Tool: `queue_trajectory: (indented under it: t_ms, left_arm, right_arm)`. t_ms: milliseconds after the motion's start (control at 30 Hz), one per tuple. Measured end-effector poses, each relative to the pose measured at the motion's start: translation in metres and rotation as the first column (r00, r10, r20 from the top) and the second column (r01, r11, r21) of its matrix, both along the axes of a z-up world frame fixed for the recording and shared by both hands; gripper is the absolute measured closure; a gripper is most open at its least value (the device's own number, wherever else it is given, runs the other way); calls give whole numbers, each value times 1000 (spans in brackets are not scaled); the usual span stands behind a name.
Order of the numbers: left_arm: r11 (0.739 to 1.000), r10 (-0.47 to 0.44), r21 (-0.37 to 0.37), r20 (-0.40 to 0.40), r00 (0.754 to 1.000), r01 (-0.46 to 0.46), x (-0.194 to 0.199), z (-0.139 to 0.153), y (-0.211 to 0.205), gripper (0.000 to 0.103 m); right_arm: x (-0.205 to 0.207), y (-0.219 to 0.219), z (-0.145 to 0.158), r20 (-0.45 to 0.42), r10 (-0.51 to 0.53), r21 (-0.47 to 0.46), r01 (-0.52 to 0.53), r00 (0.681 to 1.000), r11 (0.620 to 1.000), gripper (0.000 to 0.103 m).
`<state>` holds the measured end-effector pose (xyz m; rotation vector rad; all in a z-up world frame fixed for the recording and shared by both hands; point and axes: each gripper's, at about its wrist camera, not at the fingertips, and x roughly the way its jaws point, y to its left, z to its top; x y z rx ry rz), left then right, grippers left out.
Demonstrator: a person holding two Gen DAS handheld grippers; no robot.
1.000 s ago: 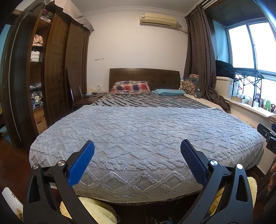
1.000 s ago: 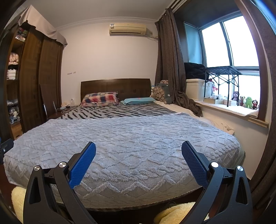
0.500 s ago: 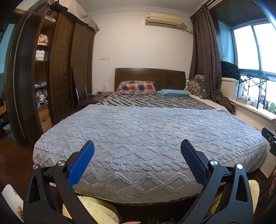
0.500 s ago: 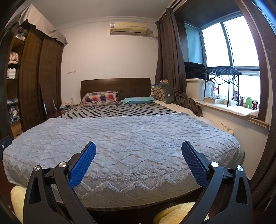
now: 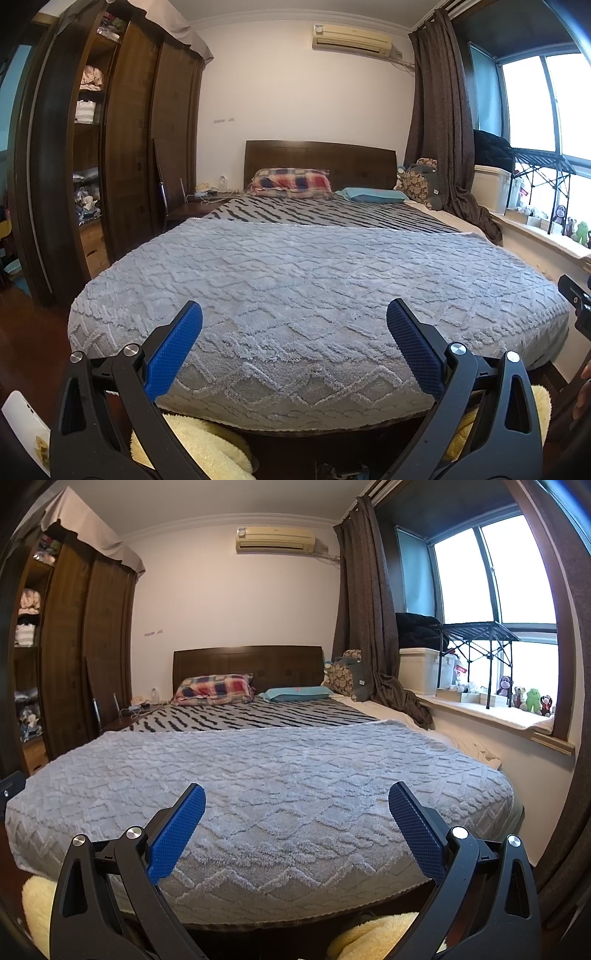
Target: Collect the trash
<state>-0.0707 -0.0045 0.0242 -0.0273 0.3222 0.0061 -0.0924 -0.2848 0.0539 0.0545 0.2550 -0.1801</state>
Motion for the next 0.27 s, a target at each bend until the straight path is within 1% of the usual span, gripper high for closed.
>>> queue_trajectory:
  t_ms: [67,267]
  left_arm:
    - [1000,1,-13,-7,1000,-1,0,0,3,8]
    - [1000,0,-7,-5,1000,0,-2,0,4,8]
  right_arm:
    - [-1,-1,1,1,1,-2,-1,1000,1000,3]
    - [-3,-1,2,5,6,-8,-6,1000,1000,3]
